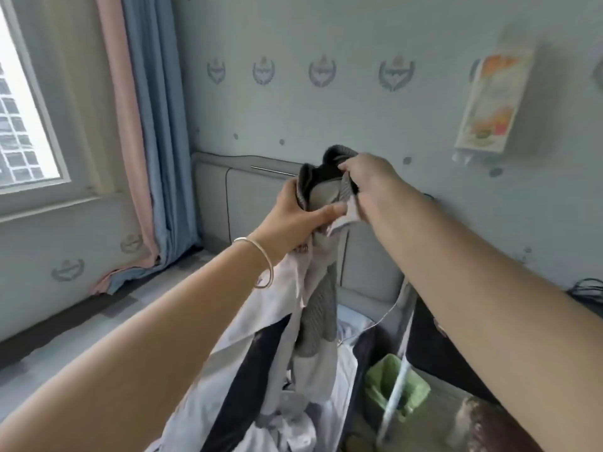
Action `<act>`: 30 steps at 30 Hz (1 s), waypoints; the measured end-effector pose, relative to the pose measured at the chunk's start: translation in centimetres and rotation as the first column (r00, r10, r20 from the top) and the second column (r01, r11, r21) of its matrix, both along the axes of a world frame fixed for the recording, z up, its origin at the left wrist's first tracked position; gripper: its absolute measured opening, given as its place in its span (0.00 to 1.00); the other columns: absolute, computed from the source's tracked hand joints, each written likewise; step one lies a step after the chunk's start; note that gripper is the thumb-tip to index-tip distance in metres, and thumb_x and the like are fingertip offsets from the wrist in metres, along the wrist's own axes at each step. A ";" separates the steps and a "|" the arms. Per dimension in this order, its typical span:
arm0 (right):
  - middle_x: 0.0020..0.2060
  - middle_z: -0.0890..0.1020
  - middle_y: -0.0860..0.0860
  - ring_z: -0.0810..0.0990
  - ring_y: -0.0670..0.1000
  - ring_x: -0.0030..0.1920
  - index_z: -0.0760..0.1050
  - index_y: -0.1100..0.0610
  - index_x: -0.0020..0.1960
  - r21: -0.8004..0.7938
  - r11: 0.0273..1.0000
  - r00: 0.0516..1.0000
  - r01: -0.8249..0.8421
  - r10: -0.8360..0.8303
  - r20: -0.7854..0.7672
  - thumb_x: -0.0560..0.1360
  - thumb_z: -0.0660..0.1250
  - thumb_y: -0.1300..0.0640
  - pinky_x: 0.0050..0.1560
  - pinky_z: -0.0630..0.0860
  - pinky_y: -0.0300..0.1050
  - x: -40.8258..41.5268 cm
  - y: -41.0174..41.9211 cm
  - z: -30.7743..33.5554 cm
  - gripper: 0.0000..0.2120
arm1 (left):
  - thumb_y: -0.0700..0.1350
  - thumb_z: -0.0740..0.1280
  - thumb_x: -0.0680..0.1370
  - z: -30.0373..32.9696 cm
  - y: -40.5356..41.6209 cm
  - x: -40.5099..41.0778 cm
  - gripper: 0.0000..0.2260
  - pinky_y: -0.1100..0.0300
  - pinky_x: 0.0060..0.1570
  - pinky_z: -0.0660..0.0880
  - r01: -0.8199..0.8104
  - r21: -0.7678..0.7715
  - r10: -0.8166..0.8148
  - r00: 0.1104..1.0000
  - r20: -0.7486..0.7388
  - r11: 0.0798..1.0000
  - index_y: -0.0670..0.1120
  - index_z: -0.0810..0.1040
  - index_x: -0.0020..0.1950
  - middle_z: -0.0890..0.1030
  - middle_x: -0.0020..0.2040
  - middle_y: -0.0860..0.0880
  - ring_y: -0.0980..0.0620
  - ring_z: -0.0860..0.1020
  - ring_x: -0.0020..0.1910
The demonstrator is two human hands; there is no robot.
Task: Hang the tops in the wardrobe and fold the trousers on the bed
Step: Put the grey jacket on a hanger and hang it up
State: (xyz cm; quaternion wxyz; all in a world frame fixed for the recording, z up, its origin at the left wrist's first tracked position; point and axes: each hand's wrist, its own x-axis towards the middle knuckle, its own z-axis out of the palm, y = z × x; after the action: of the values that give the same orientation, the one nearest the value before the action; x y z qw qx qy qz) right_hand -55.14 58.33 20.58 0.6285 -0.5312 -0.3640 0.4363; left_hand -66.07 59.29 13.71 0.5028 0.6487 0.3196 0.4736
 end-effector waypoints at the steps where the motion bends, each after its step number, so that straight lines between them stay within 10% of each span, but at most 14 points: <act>1: 0.48 0.78 0.58 0.79 0.60 0.51 0.71 0.59 0.38 0.034 0.999 0.999 -0.006 0.005 0.049 0.76 0.60 0.64 0.54 0.78 0.55 1.0 -2.0 0.8 0.09 | 0.52 0.78 0.63 0.4 -0.8 1.6 0.33 0.61 0.52 0.75 -0.007 0.121 0.022 0.992 -0.122 0.993 0.49 0.67 0.63 0.77 0.58 0.49 0.53 0.77 0.55; 4: 0.44 0.81 0.56 0.81 0.57 0.50 0.78 0.57 0.44 0.209 0.973 0.962 -0.101 0.043 0.268 0.74 0.65 0.60 0.55 0.77 0.53 5.3 -8.6 2.7 0.03 | 0.45 0.74 0.70 2.4 -4.0 6.3 0.24 0.60 0.49 0.72 -0.015 0.348 0.123 0.949 -0.291 0.937 0.46 0.71 0.63 0.78 0.52 0.51 0.50 0.77 0.54; 7: 0.49 0.80 0.48 0.79 0.48 0.52 0.76 0.49 0.55 0.280 0.947 0.835 -0.156 -0.025 0.549 0.72 0.69 0.52 0.53 0.77 0.42 11.1 -15.8 3.2 0.13 | 0.46 0.68 0.67 5.0 -8.3 10.9 0.20 0.48 0.55 0.77 0.036 0.261 -0.023 0.998 -0.054 0.965 0.43 0.77 0.58 0.82 0.50 0.46 0.45 0.80 0.52; 11: 0.63 0.70 0.44 0.71 0.37 0.60 0.60 0.47 0.69 0.076 0.996 0.634 0.055 -0.093 0.768 0.65 0.77 0.53 0.57 0.70 0.31 18.7 -24.6 -0.3 0.38 | 0.39 0.69 0.68 8.1 -15.1 17.8 0.17 0.43 0.55 0.77 0.204 0.107 -0.224 0.945 0.240 0.973 0.41 0.77 0.56 0.83 0.50 0.42 0.43 0.81 0.51; 16: 0.51 0.80 0.42 0.78 0.41 0.53 0.73 0.52 0.60 -0.122 0.962 0.677 0.245 -0.080 0.731 0.59 0.78 0.54 0.52 0.75 0.36 25.3 -33.9 -8.8 0.31 | 0.36 0.68 0.73 9.3 -26.7 27.3 0.10 0.48 0.54 0.78 0.496 0.044 -0.477 0.801 0.363 0.867 0.44 0.78 0.53 0.83 0.48 0.44 0.45 0.81 0.50; 18: 0.34 0.80 0.41 0.76 0.38 0.39 0.74 0.54 0.42 -0.069 0.895 0.677 0.441 -0.281 0.681 0.65 0.73 0.62 0.37 0.70 0.25 27.3 -38.0 -10.0 0.11 | 0.37 0.69 0.72 8.7 -31.2 30.8 0.09 0.49 0.53 0.78 0.605 0.025 -0.564 0.726 0.394 0.796 0.44 0.78 0.52 0.84 0.47 0.44 0.45 0.82 0.49; 20: 0.28 0.73 0.44 0.71 0.42 0.32 0.68 0.55 0.34 0.001 0.803 0.621 0.596 -0.462 0.633 0.72 0.65 0.67 0.28 0.66 0.25 29.4 -42.1 -10.2 0.12 | 0.34 0.67 0.74 8.2 -35.2 34.3 0.07 0.51 0.52 0.79 0.700 0.012 -0.638 0.644 0.423 0.714 0.45 0.79 0.47 0.84 0.42 0.47 0.47 0.82 0.46; 26: 0.33 0.66 0.46 0.67 0.45 0.36 0.63 0.54 0.35 0.029 0.469 0.403 0.883 -0.789 0.464 0.79 0.56 0.68 0.30 0.63 0.35 39.1 -52.4 -8.1 0.17 | 0.35 0.68 0.74 10.5 -44.9 47.0 0.14 0.60 0.50 0.78 0.855 0.207 -0.853 0.389 0.348 0.475 0.41 0.78 0.59 0.84 0.47 0.48 0.51 0.82 0.48; 30: 0.58 0.75 0.64 0.73 0.56 0.58 0.68 0.76 0.60 0.172 0.171 0.093 0.970 -0.916 0.390 0.79 0.53 0.71 0.54 0.65 0.44 46.7 -56.7 -4.7 0.13 | 0.39 0.70 0.70 13.2 -49.4 55.7 0.22 0.56 0.55 0.77 0.900 0.296 -0.917 0.215 0.337 0.320 0.42 0.74 0.64 0.82 0.55 0.46 0.49 0.81 0.54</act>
State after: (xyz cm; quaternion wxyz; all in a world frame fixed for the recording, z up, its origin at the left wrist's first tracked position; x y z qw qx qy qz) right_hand -8.41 1.59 15.86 0.6319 -0.7559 -0.0308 -0.1687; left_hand -10.39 9.87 26.95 0.7295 0.5920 -0.2532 0.2308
